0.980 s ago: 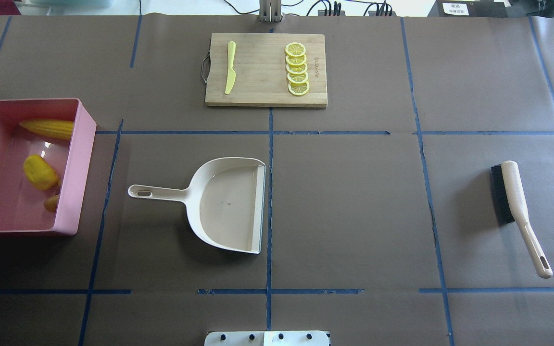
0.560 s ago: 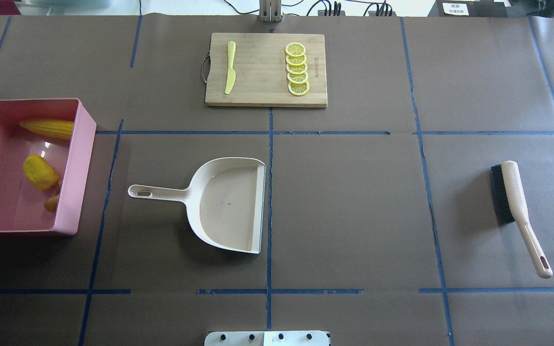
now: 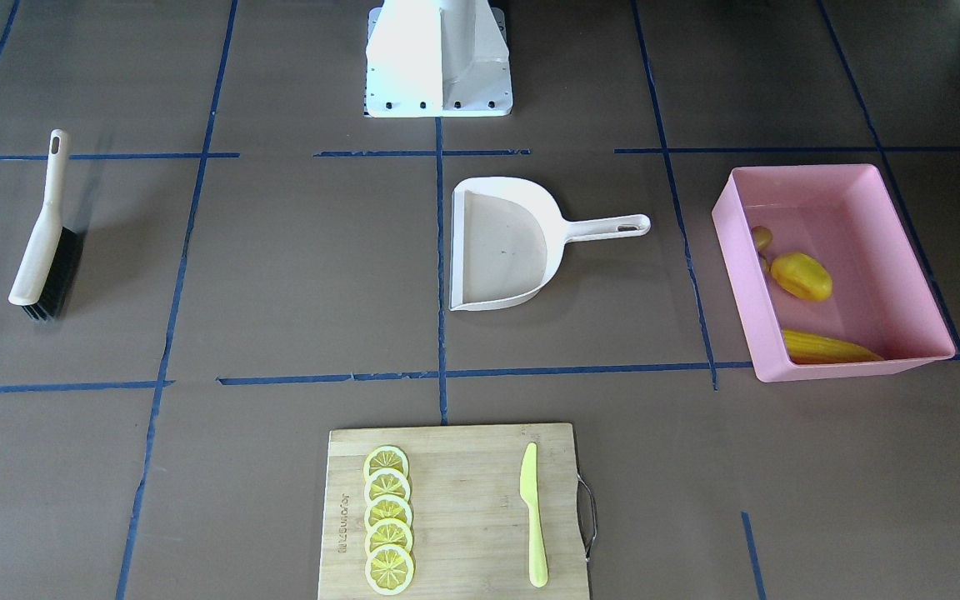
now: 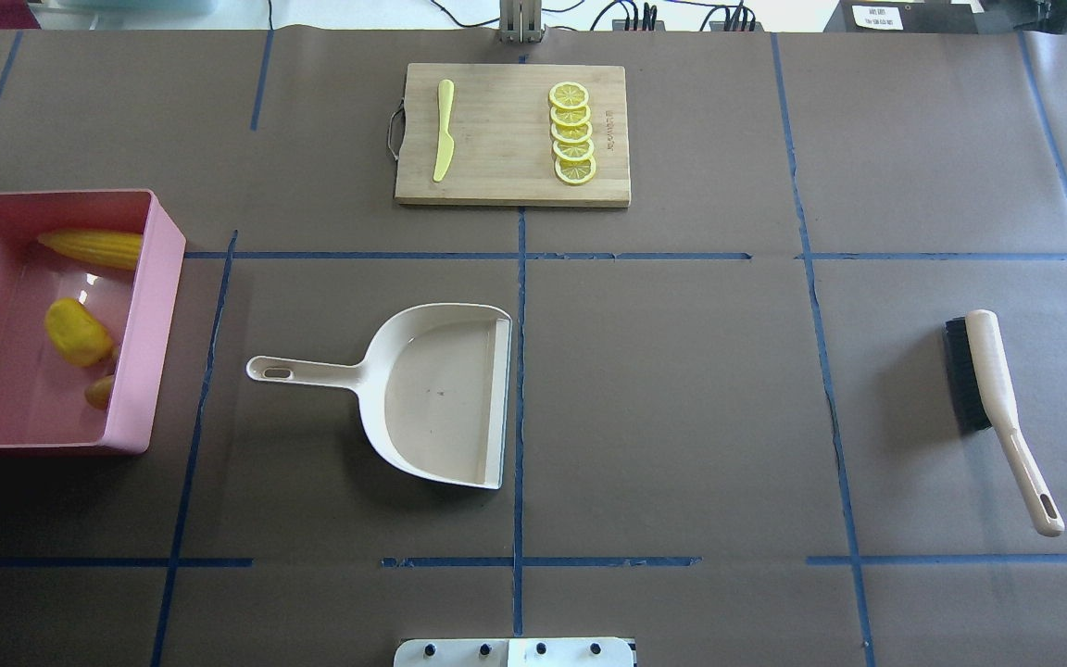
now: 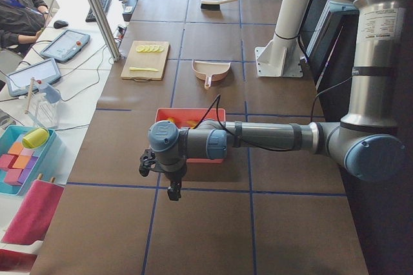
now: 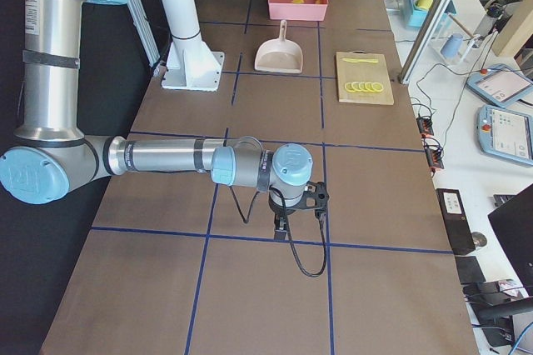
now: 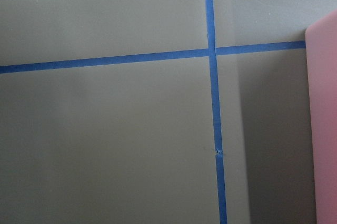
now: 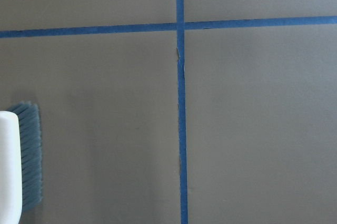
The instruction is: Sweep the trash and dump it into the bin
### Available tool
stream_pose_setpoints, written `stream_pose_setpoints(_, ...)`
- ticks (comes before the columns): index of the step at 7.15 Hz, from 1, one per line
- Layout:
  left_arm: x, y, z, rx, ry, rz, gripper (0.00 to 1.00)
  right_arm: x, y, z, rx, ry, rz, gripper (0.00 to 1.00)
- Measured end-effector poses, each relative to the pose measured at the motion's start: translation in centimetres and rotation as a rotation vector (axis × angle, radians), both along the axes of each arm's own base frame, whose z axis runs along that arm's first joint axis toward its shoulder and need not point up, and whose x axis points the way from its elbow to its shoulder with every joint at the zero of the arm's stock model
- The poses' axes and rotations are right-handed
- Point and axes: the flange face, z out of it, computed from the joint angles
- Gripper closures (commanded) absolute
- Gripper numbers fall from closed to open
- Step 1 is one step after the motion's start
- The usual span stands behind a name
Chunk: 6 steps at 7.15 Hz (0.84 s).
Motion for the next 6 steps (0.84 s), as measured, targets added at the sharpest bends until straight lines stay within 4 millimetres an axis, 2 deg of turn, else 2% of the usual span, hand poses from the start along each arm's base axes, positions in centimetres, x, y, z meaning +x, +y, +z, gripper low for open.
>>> stream_pose_setpoints(2,0.00,-0.05,-0.03,0.001,0.000,0.000,0.00,0.72,-0.54,1.27,-0.003,0.002,0.077,0.00)
stream_pose_setpoints(6,0.00,-0.08,0.01,0.002,0.000,0.003,0.00,0.80,-1.02,1.04,0.007,-0.008,0.118,0.00)
